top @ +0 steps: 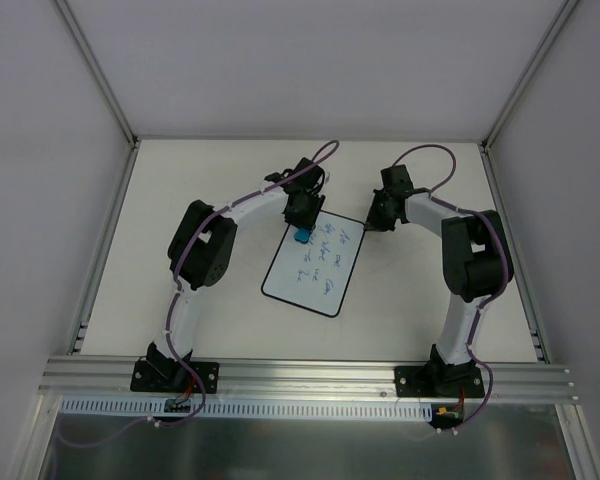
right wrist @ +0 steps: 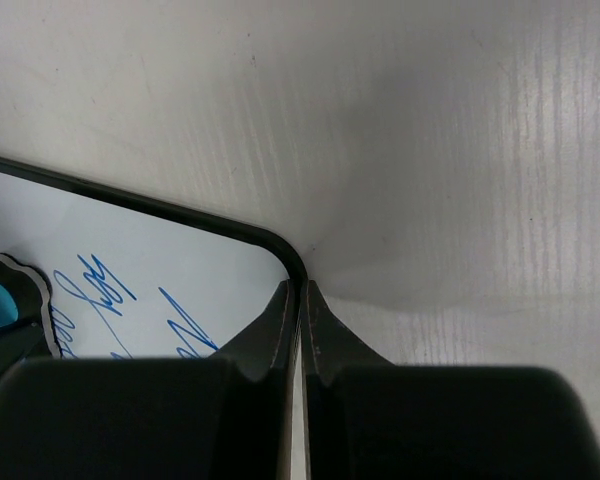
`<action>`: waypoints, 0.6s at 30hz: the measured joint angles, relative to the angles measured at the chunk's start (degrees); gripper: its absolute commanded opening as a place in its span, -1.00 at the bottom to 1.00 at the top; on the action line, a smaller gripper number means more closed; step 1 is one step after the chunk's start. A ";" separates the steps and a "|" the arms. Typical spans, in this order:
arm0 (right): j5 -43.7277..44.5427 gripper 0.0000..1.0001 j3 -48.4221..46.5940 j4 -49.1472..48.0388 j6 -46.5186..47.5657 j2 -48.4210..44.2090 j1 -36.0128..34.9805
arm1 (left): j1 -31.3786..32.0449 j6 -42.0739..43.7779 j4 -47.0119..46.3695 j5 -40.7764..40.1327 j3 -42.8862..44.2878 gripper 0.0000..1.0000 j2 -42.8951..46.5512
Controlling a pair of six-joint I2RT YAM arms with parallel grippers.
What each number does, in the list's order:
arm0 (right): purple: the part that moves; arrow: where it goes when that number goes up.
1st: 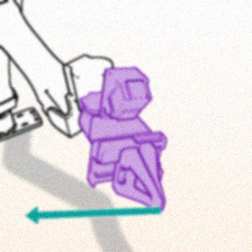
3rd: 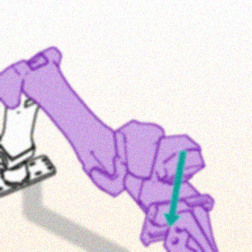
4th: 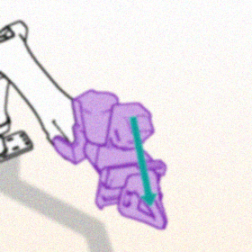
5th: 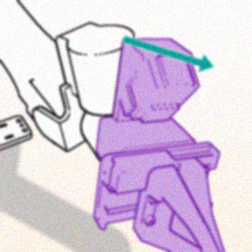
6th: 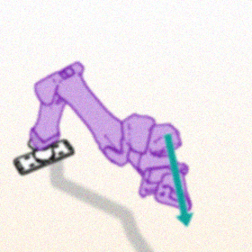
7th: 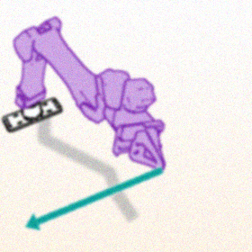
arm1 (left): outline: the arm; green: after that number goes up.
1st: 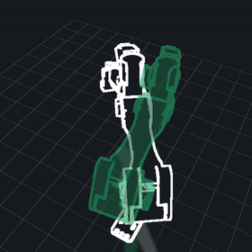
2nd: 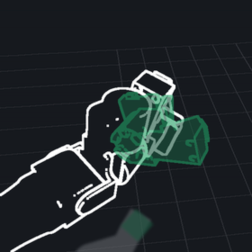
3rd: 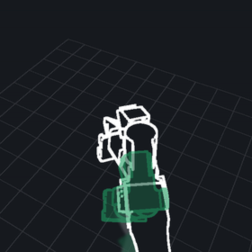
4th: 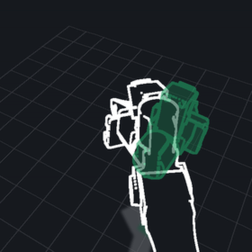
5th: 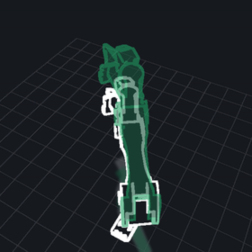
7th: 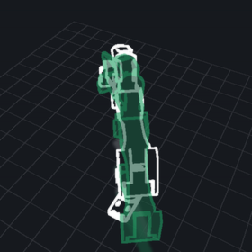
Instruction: Erase the whiteboard
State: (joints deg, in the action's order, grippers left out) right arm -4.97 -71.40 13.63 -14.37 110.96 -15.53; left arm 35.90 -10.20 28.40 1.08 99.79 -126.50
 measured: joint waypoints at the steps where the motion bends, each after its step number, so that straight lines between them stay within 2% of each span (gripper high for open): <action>1: 0.02 -0.99 0.02 -0.02 0.00 0.00 -0.04 | 0.02 0.00 0.00 0.11 -0.02 -0.79 0.00; 3: 0.09 -0.99 0.02 -0.02 0.02 0.00 -0.09 | 0.15 -0.04 -0.26 0.55 -0.28 -0.89 0.00; 10: 1.07 -0.99 0.04 -0.02 0.07 -0.17 -0.48 | 2.05 -0.83 -1.84 0.20 -2.54 -1.00 0.74; 18: 1.27 -0.99 0.04 0.02 0.26 -0.22 -0.70 | 5.86 -2.67 -2.69 1.49 -8.04 -1.00 4.22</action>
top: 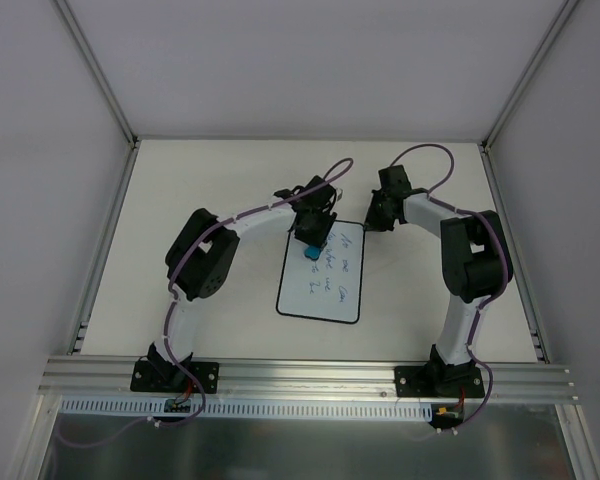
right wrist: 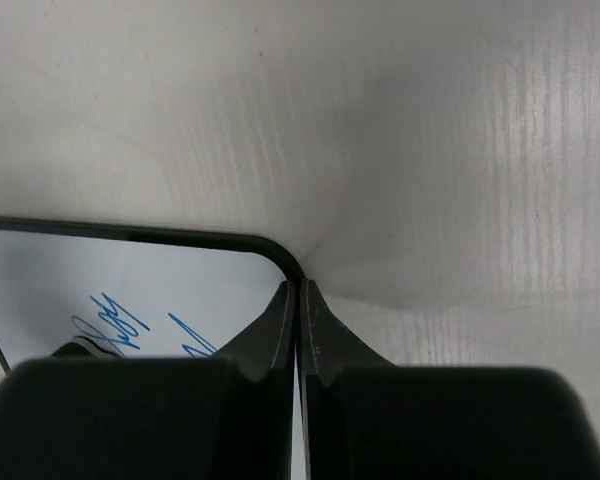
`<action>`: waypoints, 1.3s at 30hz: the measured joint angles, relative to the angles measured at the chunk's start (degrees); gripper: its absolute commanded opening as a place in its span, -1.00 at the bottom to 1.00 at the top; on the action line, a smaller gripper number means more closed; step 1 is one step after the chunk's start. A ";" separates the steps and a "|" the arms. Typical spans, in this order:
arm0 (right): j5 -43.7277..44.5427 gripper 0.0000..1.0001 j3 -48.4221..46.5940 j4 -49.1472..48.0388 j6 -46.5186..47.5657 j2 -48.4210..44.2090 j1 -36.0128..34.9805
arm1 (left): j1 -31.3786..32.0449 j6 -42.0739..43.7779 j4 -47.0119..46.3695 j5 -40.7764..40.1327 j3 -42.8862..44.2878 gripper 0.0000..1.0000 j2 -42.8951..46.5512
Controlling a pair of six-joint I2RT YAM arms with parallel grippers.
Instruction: Erase the whiteboard
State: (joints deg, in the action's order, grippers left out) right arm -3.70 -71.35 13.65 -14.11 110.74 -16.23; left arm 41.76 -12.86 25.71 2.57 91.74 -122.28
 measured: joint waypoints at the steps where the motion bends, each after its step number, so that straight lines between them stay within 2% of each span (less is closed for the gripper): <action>1: 0.00 -0.99 0.00 0.00 0.00 0.00 -0.11 | 0.52 -0.24 0.09 0.35 -0.63 -1.00 0.50; 10: -0.22 -0.99 0.00 -0.11 0.00 0.00 -1.03 | 2.16 -3.56 0.87 1.75 -4.57 -1.00 3.52; 17: -0.13 -0.99 0.04 -0.33 0.17 0.00 -1.51 | -3.85 -6.23 3.89 0.81 -3.76 -1.00 3.78; 22: 0.28 -0.99 0.72 -1.25 0.24 -0.33 -1.86 | -6.58 -5.55 6.91 -2.40 0.52 -1.00 1.51; 30: 1.95 -0.99 1.53 -2.12 0.22 -0.85 -2.73 | -5.77 -3.78 7.98 -2.71 7.58 -1.00 -3.34; 39: 4.83 -0.99 1.73 -2.29 -0.07 -1.14 -3.96 | -0.74 -0.63 7.23 -2.45 9.07 -0.99 -4.50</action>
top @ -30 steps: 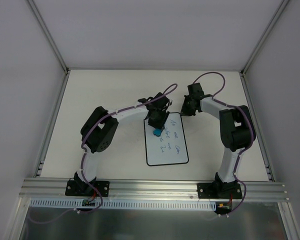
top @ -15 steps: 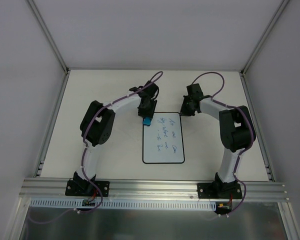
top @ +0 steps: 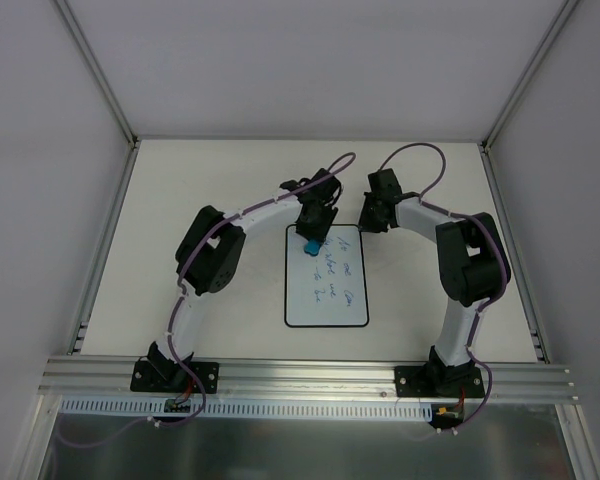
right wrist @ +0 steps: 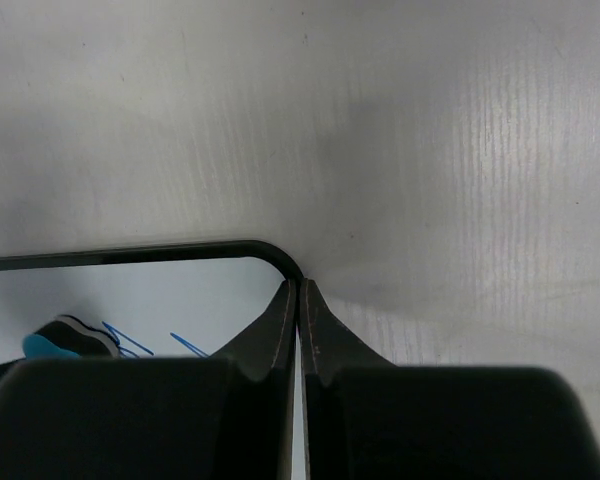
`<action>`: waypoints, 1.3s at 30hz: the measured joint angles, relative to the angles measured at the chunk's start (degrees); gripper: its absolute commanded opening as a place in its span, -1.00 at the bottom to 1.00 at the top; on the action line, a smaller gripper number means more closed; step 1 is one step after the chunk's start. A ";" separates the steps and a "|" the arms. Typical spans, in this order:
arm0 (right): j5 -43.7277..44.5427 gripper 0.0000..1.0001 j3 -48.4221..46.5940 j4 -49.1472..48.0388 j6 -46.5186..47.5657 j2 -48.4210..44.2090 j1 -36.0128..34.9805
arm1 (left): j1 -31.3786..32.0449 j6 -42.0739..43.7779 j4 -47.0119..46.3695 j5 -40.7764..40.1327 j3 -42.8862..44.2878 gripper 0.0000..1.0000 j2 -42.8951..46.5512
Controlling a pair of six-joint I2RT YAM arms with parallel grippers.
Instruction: Erase the whiteboard
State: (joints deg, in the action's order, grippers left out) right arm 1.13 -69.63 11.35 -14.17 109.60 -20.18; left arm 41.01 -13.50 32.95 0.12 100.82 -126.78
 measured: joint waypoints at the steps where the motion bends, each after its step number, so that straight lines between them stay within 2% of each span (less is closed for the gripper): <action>1: 0.09 -0.99 0.02 0.00 -0.09 0.00 0.00 | 0.81 0.31 -0.15 0.26 0.00 -0.99 -0.09; 10: 0.13 -0.99 0.17 -0.07 -1.05 -0.04 -0.07 | 4.00 0.85 -2.10 2.80 -2.43 -1.00 1.14; 26: 0.20 -0.99 0.66 -0.28 -3.63 -0.26 -0.44 | 4.04 -1.09 -4.20 2.78 -24.90 -1.00 16.41; 32: 0.22 -0.99 0.72 -0.33 -4.24 -0.26 -0.44 | 4.96 -1.11 -3.15 2.25 -23.76 -1.00 15.96; 39: 0.35 -1.00 0.72 -0.28 -4.81 -0.26 -0.44 | 11.10 -1.11 -1.07 1.81 -17.03 -1.00 11.23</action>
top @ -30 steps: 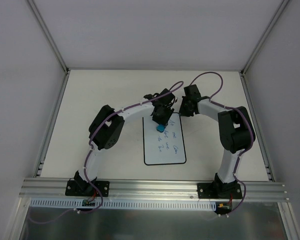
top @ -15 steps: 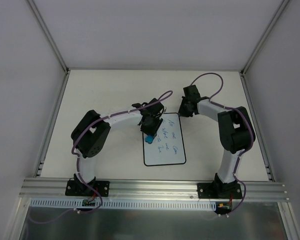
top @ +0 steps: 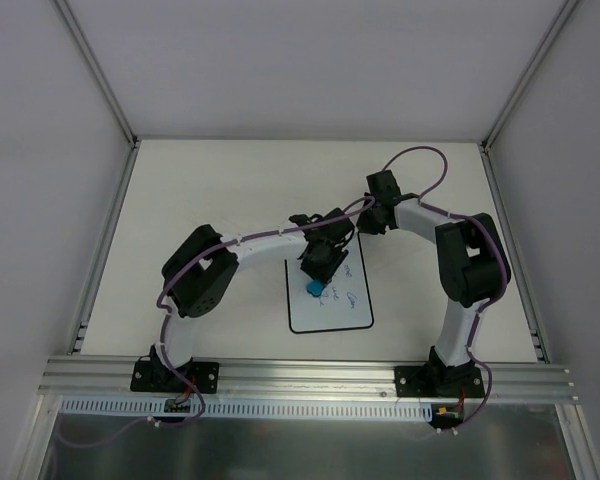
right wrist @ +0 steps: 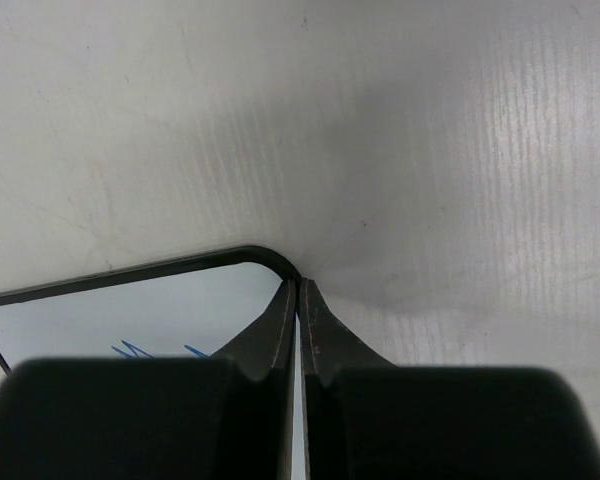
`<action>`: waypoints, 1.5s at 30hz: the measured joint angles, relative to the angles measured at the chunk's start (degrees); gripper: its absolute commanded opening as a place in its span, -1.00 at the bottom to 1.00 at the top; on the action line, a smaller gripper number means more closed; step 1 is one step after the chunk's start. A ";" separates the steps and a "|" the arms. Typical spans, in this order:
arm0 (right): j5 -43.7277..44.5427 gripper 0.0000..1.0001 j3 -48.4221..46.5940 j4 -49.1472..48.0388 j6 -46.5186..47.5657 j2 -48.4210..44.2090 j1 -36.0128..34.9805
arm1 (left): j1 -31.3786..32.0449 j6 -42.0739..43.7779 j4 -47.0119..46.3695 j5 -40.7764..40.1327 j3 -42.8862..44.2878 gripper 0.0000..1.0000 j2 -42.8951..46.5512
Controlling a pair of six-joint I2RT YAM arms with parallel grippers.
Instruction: Erase the whiteboard
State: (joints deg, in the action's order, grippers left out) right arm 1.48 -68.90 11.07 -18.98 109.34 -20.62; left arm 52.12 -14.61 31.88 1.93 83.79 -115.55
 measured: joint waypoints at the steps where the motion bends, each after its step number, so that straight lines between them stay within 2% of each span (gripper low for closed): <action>1: 0.00 -0.99 0.00 0.00 -0.02 0.00 0.00 | 0.57 -0.11 -0.04 -0.11 0.15 -1.00 -0.20; 6: 0.04 -0.88 0.31 -0.31 -0.04 -0.31 0.04 | 0.42 -2.64 -0.46 -0.31 -0.15 -1.00 -0.24; 9: 0.20 -0.73 1.49 -0.83 0.02 -1.16 0.42 | -1.53 -4.37 -0.57 1.11 -0.37 -1.00 -0.22; 12: 0.48 -0.48 4.09 -0.20 0.63 -3.41 1.55 | -4.04 -5.35 -0.61 1.22 -0.33 -1.00 -0.22; 13: 0.59 -0.32 5.14 0.28 1.16 -4.46 1.97 | -4.94 -5.49 -0.57 1.18 -0.15 -1.00 -0.24; 16: 0.74 -0.17 8.39 2.73 2.82 -8.24 2.78 | -7.54 -5.60 -0.42 0.81 1.09 -1.00 -0.98; 24: -0.26 -0.16 17.07 4.79 3.74 -18.25 0.59 | -11.30 -5.55 0.17 0.35 7.17 -1.00 -4.98; 30: -0.46 -0.16 20.72 3.45 0.98 -19.10 -5.99 | -11.34 -5.51 0.26 -0.42 8.96 -1.00 -6.19; 37: -0.07 -0.22 20.81 0.02 -1.60 -18.49 -9.20 | -11.34 -5.51 0.13 -0.63 8.85 -1.00 -6.16; 42: 2.10 -0.43 20.57 -1.27 -3.30 -17.20 -10.36 | -11.34 -5.51 0.07 -0.66 8.81 -1.00 -6.16; 45: 3.91 -0.70 20.20 -1.49 -4.33 -16.46 -10.95 | -11.34 -5.51 0.04 -0.68 8.74 -1.00 -6.05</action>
State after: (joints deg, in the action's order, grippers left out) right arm 5.39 -48.71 9.58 -23.31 92.88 -31.57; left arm 40.77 -20.12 31.92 1.26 92.53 -121.60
